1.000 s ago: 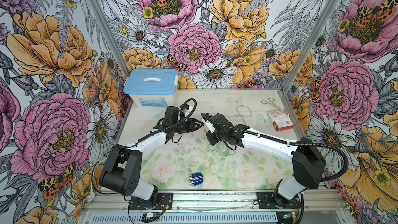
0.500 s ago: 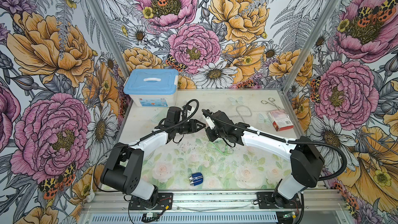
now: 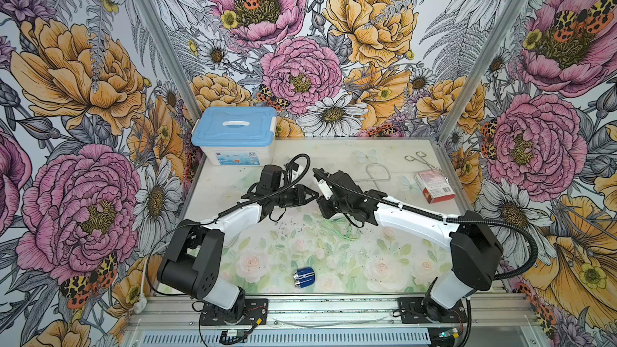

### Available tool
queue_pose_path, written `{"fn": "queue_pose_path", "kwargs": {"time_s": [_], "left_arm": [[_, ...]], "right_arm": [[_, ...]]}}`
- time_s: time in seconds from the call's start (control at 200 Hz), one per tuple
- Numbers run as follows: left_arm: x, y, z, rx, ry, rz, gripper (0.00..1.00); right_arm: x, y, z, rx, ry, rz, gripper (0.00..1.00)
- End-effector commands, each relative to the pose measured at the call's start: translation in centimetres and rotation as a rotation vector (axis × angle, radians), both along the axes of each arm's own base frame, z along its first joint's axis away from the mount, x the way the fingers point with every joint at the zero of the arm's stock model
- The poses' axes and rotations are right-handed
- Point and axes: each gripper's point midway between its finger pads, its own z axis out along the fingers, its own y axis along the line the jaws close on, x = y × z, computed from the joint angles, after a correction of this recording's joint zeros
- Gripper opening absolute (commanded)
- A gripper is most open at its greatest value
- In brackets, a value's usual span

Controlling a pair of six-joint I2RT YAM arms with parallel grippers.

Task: Charge the electric shaver
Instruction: Pick up the charging cable from the center of the board.

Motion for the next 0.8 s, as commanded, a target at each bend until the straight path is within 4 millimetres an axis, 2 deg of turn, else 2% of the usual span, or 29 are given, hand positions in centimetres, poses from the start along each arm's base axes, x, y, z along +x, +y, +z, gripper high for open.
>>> {"fn": "queue_pose_path", "kwargs": {"time_s": [0.0, 0.09, 0.215, 0.345, 0.535, 0.671, 0.701, 0.721, 0.796], "left_arm": [[1.0, -0.1, 1.0, 0.000, -0.056, 0.006, 0.20], [1.1, 0.0, 1.1, 0.004, -0.061, 0.012, 0.13], [1.1, 0.0, 1.3, 0.010, -0.069, 0.014, 0.11], [1.1, 0.2, 1.3, 0.024, -0.075, 0.017, 0.00], [0.9, 0.4, 1.2, 0.038, -0.081, 0.015, 0.00], [0.7, 0.5, 1.3, 0.039, -0.089, 0.005, 0.00], [0.7, 0.5, 1.4, 0.036, -0.091, 0.002, 0.00], [0.6, 0.4, 1.3, 0.036, -0.090, -0.001, 0.00], [0.5, 0.3, 1.4, 0.031, -0.096, -0.010, 0.00]], "right_arm": [[0.4, 0.6, 0.9, 0.036, -0.011, 0.002, 0.00], [0.3, 0.6, 0.9, 0.035, -0.010, 0.003, 0.00], [0.4, 0.6, 1.0, 0.038, -0.013, -0.001, 0.00], [0.5, 0.6, 0.8, 0.037, -0.010, -0.005, 0.00], [-0.4, 0.0, 0.5, 0.053, 0.023, -0.001, 0.00], [-2.3, -0.7, 0.2, 0.098, 0.085, 0.060, 0.22], [-2.9, -0.7, 0.4, 0.113, 0.098, 0.078, 0.26], [-2.4, -1.5, 0.4, 0.122, 0.104, 0.063, 0.28], [-2.8, -2.2, 1.2, 0.163, 0.116, 0.085, 0.30]]}}
